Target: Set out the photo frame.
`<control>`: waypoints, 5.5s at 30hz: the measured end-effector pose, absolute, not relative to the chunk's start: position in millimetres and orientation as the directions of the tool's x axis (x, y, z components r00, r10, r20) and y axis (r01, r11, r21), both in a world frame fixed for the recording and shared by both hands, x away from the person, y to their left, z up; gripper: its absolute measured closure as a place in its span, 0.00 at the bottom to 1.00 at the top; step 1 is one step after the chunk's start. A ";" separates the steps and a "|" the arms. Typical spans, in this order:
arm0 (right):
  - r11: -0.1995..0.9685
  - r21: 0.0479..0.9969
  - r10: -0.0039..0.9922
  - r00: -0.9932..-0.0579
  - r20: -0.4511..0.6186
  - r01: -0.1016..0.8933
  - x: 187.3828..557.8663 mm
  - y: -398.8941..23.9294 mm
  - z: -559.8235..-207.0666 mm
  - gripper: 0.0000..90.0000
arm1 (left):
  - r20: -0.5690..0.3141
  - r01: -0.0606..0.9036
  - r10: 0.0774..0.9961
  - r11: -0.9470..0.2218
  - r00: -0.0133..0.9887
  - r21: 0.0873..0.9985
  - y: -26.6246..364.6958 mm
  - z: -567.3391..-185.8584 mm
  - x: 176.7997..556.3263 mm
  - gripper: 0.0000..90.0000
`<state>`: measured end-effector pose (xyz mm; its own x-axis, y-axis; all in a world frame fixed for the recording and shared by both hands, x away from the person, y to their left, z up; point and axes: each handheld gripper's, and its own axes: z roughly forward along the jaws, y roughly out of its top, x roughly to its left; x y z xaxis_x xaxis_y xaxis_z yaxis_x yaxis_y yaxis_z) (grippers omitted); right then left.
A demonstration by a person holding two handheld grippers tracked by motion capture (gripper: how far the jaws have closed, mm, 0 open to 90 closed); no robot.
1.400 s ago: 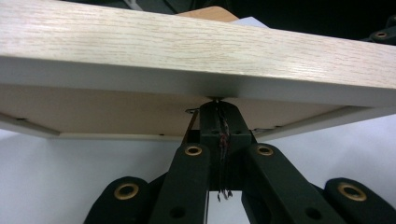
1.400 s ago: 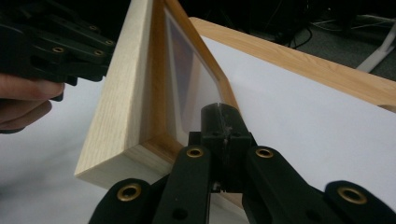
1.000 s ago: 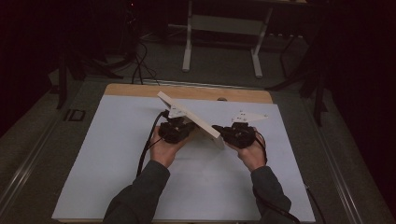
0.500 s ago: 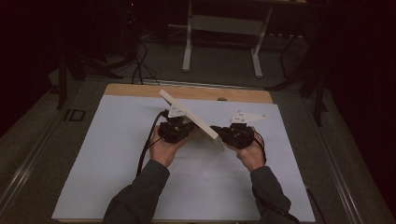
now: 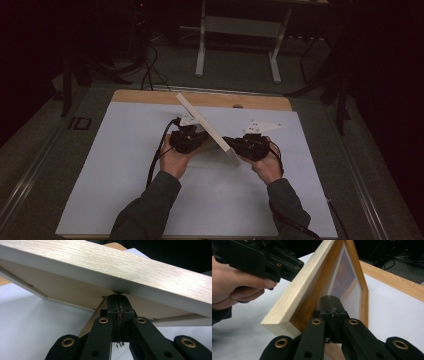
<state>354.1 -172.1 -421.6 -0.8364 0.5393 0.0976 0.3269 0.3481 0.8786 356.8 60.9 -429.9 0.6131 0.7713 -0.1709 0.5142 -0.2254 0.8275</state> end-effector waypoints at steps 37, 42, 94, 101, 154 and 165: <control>0.397 0.868 0.488 -0.869 0.075 0.298 348.5 -155.5 -422.7 1.00 | -0.167 0.490 0.735 -0.249 0.657 0.835 63.3 -430.4 356.6 1.00; 0.413 0.865 0.472 -0.879 0.064 0.284 347.5 -149.9 -422.0 1.00 | -0.179 0.488 0.724 -0.241 0.666 0.839 63.6 -431.6 358.1 1.00; 0.433 0.859 0.466 -0.884 0.047 0.274 350.1 -123.5 -424.4 1.00 | -0.300 0.514 0.652 -0.163 0.697 0.842 127.1 -424.6 345.6 0.72; 0.440 0.854 0.486 -0.873 0.034 0.278 350.5 -124.4 -427.0 0.98 | -0.297 0.513 0.678 -0.138 0.672 0.847 129.5 -418.6 338.8 0.61; 0.358 0.853 0.603 -0.792 0.098 0.378 362.6 -170.2 -432.8 0.72 | -0.236 0.505 0.729 -0.172 0.643 0.846 83.3 -416.3 306.0 0.45; 0.348 0.858 0.607 -0.788 0.100 0.377 362.8 -170.8 -432.0 0.71 | -0.264 0.534 0.729 -0.162 0.632 0.830 82.3 -414.6 303.0 0.56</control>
<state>362.8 -170.8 -432.0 -0.7882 0.6073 0.0999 0.3770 0.3481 0.8583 303.0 82.3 -414.6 0.6317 0.7288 -0.2643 0.5337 -0.1616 0.8301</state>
